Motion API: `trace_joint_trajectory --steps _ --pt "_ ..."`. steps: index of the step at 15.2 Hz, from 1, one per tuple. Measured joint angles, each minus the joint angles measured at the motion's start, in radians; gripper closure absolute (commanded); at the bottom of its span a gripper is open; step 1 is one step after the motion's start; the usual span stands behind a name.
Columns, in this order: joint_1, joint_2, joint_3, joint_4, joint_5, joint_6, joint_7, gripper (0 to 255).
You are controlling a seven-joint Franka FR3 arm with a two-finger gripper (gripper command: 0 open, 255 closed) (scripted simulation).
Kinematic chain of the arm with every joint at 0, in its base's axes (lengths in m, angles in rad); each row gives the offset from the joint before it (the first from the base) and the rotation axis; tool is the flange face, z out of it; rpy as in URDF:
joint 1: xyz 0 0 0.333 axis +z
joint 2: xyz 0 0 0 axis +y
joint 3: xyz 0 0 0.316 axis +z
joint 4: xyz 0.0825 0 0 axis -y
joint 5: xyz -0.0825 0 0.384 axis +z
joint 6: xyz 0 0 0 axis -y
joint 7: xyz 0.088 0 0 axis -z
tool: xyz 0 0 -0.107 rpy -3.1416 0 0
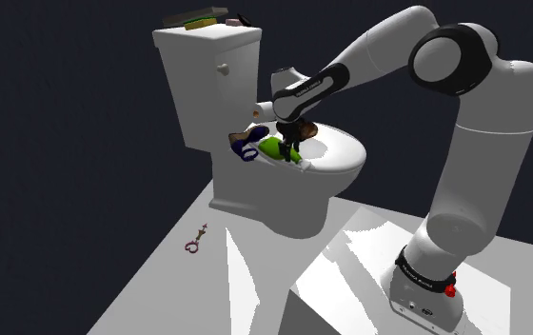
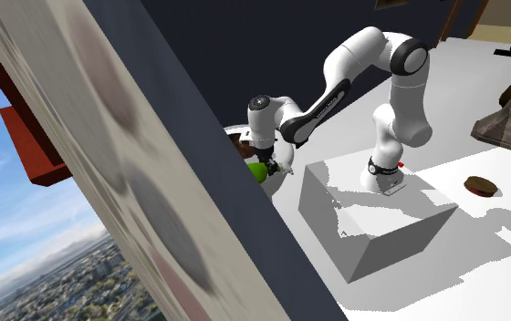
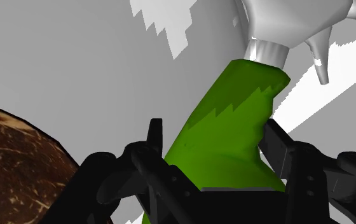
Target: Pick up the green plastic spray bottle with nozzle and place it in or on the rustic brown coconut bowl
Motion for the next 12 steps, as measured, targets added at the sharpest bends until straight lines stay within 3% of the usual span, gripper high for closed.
trace_joint_trajectory --steps 12 --pt "0.002 -0.066 0.002 0.072 0.01 -0.137 -0.025 255"
